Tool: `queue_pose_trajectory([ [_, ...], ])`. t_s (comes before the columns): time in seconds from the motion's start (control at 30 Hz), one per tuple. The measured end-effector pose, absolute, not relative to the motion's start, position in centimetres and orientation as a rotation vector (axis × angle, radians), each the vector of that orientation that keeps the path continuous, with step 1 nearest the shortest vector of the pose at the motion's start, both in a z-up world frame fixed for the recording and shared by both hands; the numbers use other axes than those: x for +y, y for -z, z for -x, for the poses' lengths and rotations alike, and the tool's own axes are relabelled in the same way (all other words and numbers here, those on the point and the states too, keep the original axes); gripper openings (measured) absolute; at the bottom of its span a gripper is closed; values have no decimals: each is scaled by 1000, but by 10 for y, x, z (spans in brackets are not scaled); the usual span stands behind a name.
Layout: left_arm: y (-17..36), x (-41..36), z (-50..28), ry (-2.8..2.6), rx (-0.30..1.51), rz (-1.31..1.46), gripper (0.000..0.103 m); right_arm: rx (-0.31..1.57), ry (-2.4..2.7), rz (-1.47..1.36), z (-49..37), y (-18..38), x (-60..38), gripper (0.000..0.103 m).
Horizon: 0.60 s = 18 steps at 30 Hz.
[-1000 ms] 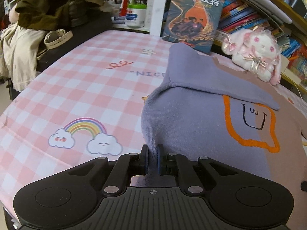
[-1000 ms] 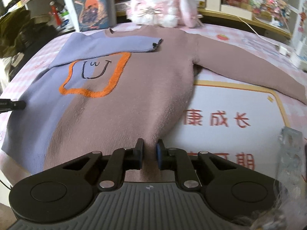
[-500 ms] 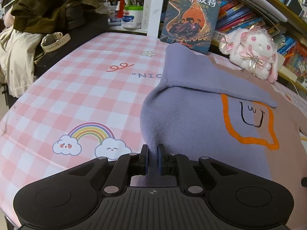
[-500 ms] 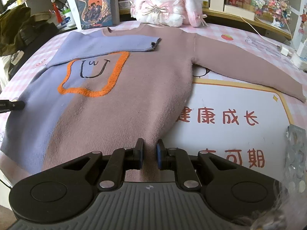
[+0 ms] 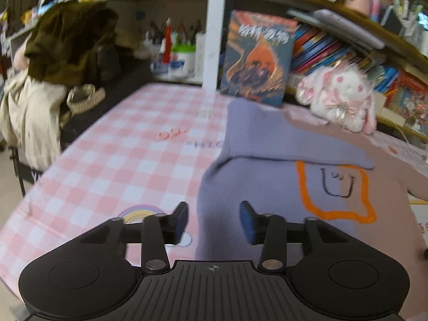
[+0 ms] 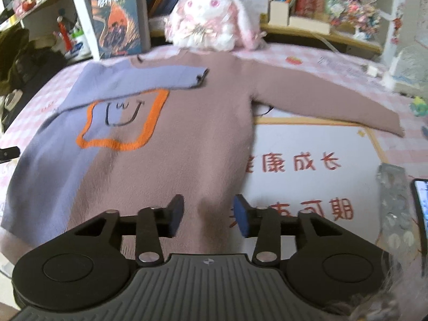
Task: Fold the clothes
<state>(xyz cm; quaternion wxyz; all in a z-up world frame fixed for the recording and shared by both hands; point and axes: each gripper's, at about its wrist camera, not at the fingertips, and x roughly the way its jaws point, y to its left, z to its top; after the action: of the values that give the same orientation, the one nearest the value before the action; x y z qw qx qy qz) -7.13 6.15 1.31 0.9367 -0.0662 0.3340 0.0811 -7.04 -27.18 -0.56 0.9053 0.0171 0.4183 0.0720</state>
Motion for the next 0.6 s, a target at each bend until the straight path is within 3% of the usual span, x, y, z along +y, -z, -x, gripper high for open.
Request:
queue_pose_trajectory([
  [0.13, -15, 46, 80, -119, 666, 93, 67, 829, -106, -43, 81, -1, -269, 56],
  [0.27, -9, 35, 89, -77, 683, 90, 74, 812, -73, -36, 91, -4, -266, 68],
  [0.6, 5, 9, 95, -2, 738, 99, 79, 822, -22, -27, 112, -1, -272, 77],
])
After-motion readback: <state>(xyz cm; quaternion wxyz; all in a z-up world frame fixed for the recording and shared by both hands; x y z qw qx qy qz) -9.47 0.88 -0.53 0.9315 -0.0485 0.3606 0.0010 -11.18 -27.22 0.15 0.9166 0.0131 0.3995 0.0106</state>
